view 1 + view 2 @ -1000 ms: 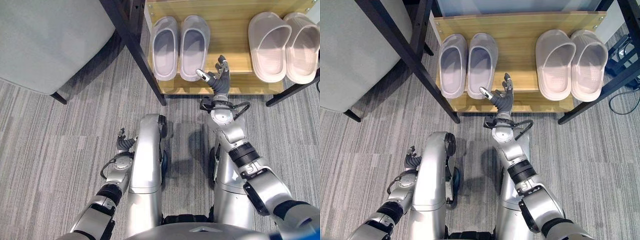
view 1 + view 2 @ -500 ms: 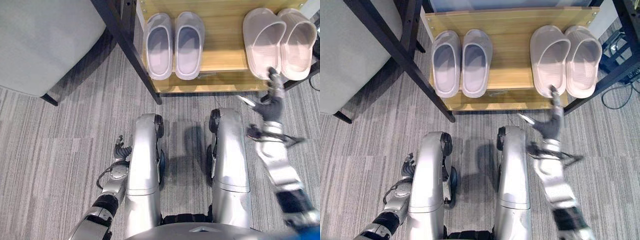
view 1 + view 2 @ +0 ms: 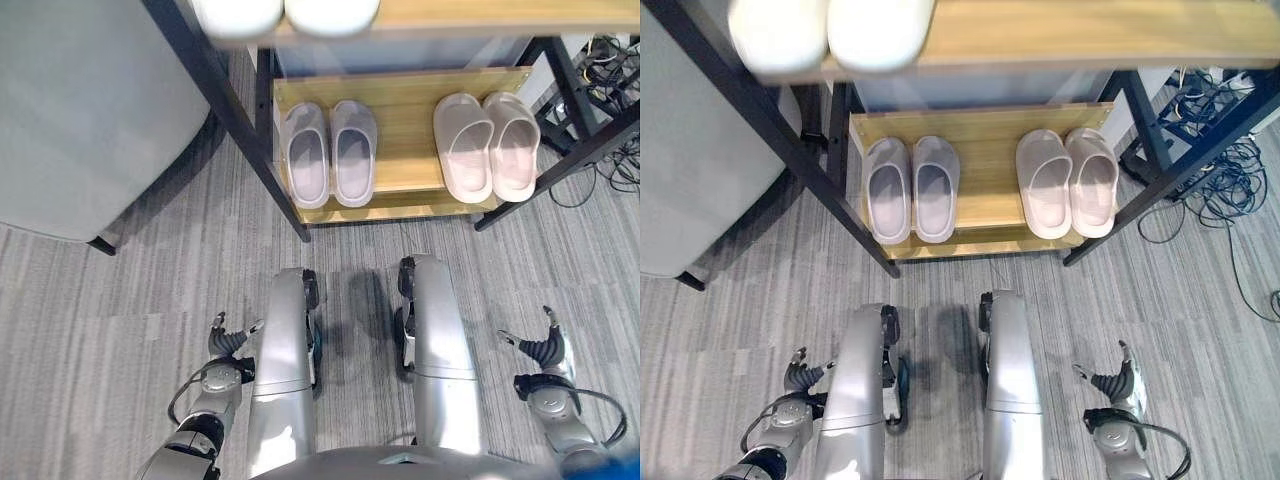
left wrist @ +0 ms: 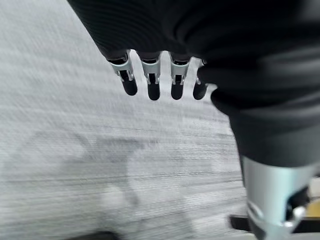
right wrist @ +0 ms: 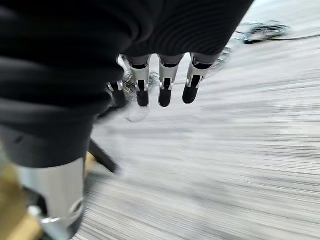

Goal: Arrange the slippers neatly on the shoe rack.

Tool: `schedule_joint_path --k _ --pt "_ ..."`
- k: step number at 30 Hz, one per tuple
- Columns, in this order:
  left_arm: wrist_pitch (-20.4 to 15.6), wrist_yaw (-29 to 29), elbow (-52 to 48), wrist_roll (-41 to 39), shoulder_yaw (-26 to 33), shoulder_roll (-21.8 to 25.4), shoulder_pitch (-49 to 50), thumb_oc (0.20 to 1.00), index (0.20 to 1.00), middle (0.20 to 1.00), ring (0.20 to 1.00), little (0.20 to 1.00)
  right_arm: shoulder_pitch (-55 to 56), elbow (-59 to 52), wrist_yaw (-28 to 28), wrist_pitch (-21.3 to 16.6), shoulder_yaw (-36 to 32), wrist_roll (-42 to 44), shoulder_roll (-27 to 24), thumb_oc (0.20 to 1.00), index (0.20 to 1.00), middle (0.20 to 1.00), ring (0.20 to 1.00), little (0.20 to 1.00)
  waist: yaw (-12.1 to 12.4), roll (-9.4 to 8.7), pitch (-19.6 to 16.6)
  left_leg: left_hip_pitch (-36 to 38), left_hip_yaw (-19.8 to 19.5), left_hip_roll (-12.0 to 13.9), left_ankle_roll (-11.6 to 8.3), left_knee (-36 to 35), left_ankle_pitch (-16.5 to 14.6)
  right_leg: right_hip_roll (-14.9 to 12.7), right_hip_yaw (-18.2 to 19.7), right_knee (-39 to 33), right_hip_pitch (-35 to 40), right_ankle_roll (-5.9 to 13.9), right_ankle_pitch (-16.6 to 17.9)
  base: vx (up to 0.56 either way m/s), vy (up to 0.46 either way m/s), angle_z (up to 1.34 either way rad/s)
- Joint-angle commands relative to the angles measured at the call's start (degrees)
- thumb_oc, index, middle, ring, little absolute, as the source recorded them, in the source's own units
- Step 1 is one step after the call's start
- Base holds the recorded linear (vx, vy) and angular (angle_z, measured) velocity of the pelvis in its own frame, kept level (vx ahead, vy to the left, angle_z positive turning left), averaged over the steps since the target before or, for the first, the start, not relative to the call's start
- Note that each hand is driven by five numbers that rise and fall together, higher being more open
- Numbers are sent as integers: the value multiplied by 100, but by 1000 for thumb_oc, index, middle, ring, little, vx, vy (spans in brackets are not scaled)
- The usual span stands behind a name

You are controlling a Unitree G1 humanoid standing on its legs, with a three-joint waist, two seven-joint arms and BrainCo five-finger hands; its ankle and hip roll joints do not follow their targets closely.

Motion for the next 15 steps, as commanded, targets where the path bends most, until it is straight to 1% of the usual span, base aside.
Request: schedule_joint_path --k 1,2,4,5,6,7,9,10,11,12,13,15 --pt "29 -184 166 296 22 -84 -60 1000 1000 1000 1000 1000 -268 -345 284 -220 320 133 -246 1000 1000 1000 1000 1000 162 -228 170 -164 -411 37 2 -347 853 -146 187 -440 217 -109 708 -39 -9 7" --pt "103 -223 302 428 12 -62 -22 1000 1000 1000 1000 1000 -359 17 322 -184 424 132 -221 1000 1000 1000 1000 1000 190 -230 144 112 -440 51 -19 -728 1042 -140 115 -775 490 -122 733 -48 -3 11" --pt "170 -276 504 636 -34 -75 29 1000 1000 1000 1000 1000 -381 596 525 -83 603 123 -124 1000 1000 1000 1000 1000 237 -262 124 652 -430 80 5 -1473 1190 -166 -43 -1509 969 -91 868 -44 -16 12" --pt "250 -324 604 737 -15 -82 61 1000 1000 1000 1000 1000 -374 892 565 -21 710 40 -79 1000 1000 1000 1000 1000 254 -277 101 979 -424 86 -19 -1905 1386 -175 -142 -1922 1315 -86 929 -28 -23 11" --pt "250 -324 604 737 -15 -82 60 1000 1000 1000 1000 1000 -374 892 565 -21 710 40 -79 1000 1000 1000 1000 1000 254 -277 104 983 -424 86 -19 -1907 1386 -175 -143 -1924 1319 -86 929 1 -63 11" --pt "281 -421 724 849 -9 -112 164 1000 1000 1000 1000 1000 -206 1508 957 144 859 -9 133 1000 1000 1000 1000 1000 285 -335 7 1902 -403 29 -35 -3128 1673 -136 -378 -3208 2262 -6 1253 40 -65 13" --pt "337 -508 724 963 -63 -156 211 1000 1000 1000 1000 1000 -132 1825 1117 274 915 -142 215 1000 1000 1000 1000 1000 295 -386 -79 2582 -381 -15 -65 -3943 1882 -88 -527 -3989 2924 40 1458 147 -80 34" --pt "391 -642 640 1203 -185 -210 288 1000 1000 1000 1000 1000 -25 2221 1284 478 884 -398 275 1000 1000 1000 1000 1000 299 -427 -222 3744 -431 3 -87 -5319 2341 -45 -757 -5238 4093 184 1912 209 -77 33" --pt "407 -675 650 1362 -264 -236 296 1000 1000 1000 1000 1000 -29 2299 1344 522 798 -356 291 1000 1000 1000 1000 1000 258 -461 -313 4001 -454 -6 -100 -5786 2575 -66 -828 -5741 4433 183 2180 394 -92 18" --pt "406 -821 561 1615 -467 -320 372 1000 1000 1000 1000 1000 58 2409 1549 566 647 -234 344 1000 1000 1000 1000 1000 238 -485 -518 5031 -367 46 -192 -7065 3031 21 -910 -6906 5391 360 2673 321 -68 0" --pt "396 -892 472 1690 -547 -341 432 1000 1000 1000 1000 1000 132 2440 1679 597 636 -257 368 1000 1000 1000 1000 1000 221 -481 -631 5597 -282 60 -228 -7794 3256 75 -946 -7475 5811 457 2963 350 -60 -15" --pt "394 -965 497 1800 -618 -393 430 1000 1000 1000 1000 1000 129 2465 1801 613 628 -279 386 1000 1000 1000 1000 1000 206 -452 -773 6124 -173 49 -292 -8514 3515 149 -957 -8134 6213 538 3181 159 -34 -27"
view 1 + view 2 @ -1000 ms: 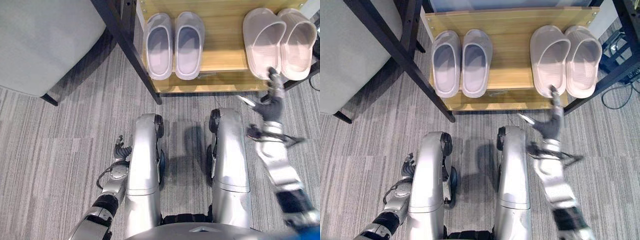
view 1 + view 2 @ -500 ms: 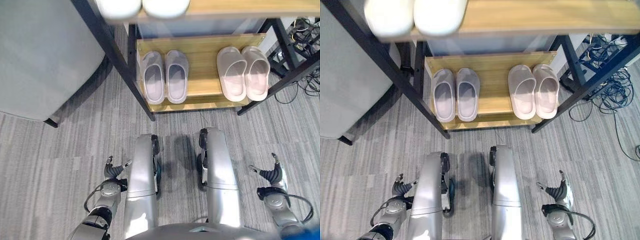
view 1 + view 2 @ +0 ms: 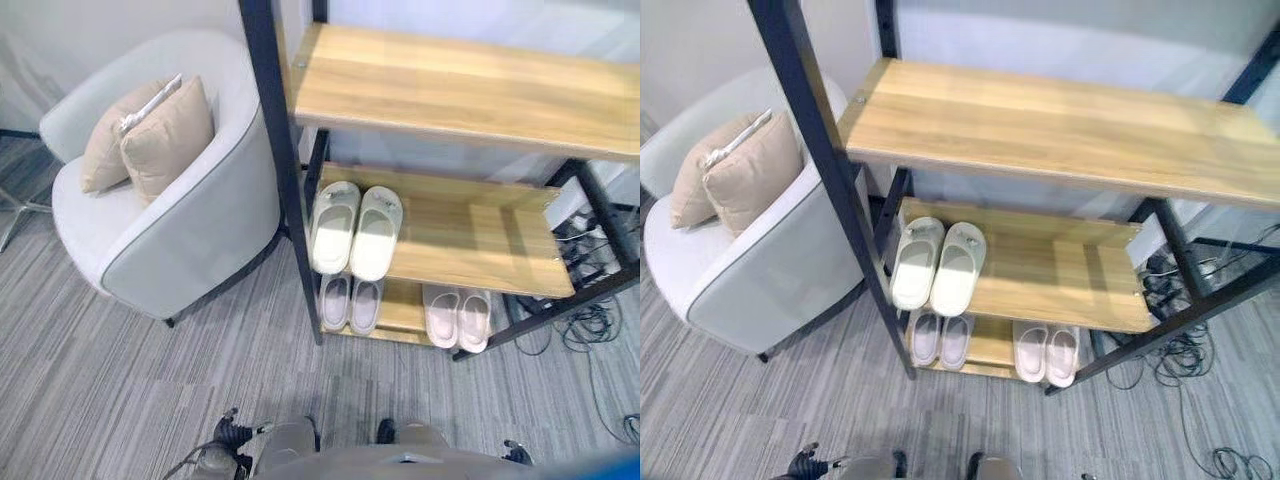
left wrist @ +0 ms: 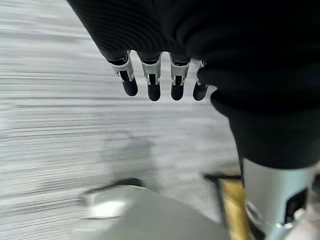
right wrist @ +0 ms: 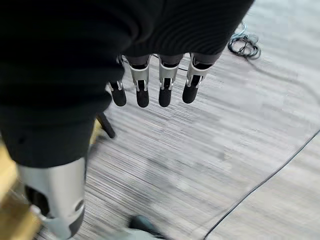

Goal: Arrange the slippers neatly on the shoe rack.

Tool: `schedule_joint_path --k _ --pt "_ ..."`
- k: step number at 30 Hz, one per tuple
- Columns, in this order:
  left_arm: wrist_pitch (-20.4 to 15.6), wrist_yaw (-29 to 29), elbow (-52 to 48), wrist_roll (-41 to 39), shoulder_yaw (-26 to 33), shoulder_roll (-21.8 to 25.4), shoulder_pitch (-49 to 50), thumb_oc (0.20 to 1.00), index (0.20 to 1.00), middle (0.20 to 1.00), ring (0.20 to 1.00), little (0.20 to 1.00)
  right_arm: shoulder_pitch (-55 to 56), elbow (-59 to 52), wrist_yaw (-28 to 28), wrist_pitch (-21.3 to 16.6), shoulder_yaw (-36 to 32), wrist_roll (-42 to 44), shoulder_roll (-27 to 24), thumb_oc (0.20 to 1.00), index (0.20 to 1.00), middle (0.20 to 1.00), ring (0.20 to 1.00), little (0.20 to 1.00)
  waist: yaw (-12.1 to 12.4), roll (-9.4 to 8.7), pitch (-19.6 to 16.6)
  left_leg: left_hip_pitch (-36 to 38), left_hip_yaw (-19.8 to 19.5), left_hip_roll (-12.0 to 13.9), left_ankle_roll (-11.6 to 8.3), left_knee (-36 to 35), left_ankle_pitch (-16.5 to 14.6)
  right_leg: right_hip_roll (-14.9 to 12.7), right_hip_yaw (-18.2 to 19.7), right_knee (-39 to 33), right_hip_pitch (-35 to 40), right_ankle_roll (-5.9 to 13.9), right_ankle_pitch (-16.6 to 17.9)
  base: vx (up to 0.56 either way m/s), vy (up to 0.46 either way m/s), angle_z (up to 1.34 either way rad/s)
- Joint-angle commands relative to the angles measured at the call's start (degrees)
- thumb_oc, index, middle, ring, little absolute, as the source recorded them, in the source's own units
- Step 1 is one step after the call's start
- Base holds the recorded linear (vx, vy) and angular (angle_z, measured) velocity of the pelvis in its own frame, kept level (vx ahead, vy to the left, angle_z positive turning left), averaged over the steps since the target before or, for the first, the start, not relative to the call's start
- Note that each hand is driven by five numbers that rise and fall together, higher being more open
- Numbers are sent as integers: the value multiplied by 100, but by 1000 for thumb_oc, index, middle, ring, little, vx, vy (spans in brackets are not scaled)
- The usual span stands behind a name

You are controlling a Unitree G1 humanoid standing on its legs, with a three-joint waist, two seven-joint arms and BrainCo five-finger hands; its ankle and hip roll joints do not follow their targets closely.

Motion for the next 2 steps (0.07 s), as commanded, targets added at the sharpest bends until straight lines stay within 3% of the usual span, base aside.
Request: schedule_joint_path --k 1,2 --pt "-53 -212 14 349 29 -166 -235 1000 1000 1000 1000 1000 -206 -25 264 123 15 33 -225 1000 1000 1000 1000 1000 -57 146 414 -53 20 163 -169 -287 491 -35 83 -80 -114 342 582 117 -36 -12" --pt "-49 -243 44 388 20 -184 -239 1000 1000 1000 1000 1000 -188 -14 308 118 11 54 -200 1000 1000 1000 1000 1000 -55 159 361 165 63 170 -188 -552 562 -1 98 -298 48 360 660 112 -44 -8"
